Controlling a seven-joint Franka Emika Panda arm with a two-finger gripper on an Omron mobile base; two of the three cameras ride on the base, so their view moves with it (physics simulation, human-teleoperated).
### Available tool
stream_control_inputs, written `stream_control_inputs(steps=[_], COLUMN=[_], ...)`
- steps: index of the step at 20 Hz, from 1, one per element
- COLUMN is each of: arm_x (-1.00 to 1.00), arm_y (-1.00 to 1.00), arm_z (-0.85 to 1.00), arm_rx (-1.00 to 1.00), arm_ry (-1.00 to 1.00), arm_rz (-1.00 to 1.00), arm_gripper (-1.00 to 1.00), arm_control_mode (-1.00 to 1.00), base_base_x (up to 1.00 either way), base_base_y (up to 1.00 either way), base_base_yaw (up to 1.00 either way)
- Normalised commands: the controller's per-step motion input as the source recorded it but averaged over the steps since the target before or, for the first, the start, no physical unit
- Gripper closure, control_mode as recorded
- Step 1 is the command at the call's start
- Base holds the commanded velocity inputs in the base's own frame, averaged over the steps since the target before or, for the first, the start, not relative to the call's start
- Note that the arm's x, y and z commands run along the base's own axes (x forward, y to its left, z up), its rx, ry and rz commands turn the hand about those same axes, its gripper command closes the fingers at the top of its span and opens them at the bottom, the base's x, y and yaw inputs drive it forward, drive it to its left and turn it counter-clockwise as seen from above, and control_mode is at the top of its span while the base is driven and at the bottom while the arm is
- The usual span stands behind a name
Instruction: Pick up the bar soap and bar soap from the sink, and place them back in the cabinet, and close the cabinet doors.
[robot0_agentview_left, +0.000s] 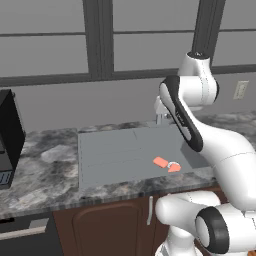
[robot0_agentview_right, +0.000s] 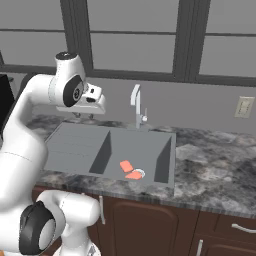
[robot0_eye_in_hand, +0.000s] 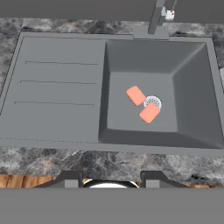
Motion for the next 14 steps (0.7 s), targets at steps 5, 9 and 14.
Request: stream_control_inputs(steps=[5,9,14], arm_x=[0.01,0.05,0.02], arm_y=[-0.03,-0.28,-0.50], arm_z=[0.00,-0.01,-0.16], arm_rx=[0.00,0.00,0.00], arm_ry=[0.00,0.00,0.00], arm_rz=[0.00,0.02,0.06], arm_gripper=[-1.00,-1.00,-1.00], arm_control_mode=[-1.00,-1.00,-1.00], base_base_x=[0.00,0.00,0.00], base_base_y=[0.00,0.00,0.00], base_base_yaw=[0.00,0.00,0.00])
